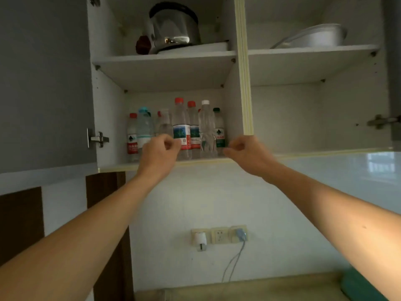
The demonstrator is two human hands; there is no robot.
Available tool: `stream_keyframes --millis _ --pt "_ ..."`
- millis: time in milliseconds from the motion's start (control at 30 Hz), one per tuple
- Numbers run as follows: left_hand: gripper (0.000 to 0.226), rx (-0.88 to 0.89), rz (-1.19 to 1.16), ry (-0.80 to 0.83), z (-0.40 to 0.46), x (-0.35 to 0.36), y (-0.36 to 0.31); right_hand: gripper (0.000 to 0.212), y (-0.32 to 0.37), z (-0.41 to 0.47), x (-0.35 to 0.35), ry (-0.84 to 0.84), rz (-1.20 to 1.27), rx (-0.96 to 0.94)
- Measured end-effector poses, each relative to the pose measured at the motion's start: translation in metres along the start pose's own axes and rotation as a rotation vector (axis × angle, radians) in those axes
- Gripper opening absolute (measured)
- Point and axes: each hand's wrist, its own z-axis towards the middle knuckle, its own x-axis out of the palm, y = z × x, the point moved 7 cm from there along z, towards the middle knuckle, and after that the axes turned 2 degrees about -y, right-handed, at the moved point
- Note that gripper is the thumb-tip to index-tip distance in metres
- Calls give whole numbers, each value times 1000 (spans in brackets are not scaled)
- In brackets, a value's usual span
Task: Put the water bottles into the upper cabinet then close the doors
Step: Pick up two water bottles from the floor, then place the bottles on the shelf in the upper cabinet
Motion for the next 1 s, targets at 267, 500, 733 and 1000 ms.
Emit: stream_keyframes --millis 267,500,733,1000 --pt "42 -37 -233 253 -136 19 -51 43 -24 -161 -33 40 -37 192" --pt "45 -232 -400 539 -260 98 -72 51 -117 -279 -89 53 -111 433" --pt "46 -456 -415 741 -422 189 -53 43 -251 -428 -122 9 -93 660" --pt "48 -734 -269 945 -680 297 1 46 -454 -654 -108 239 -47 1104"
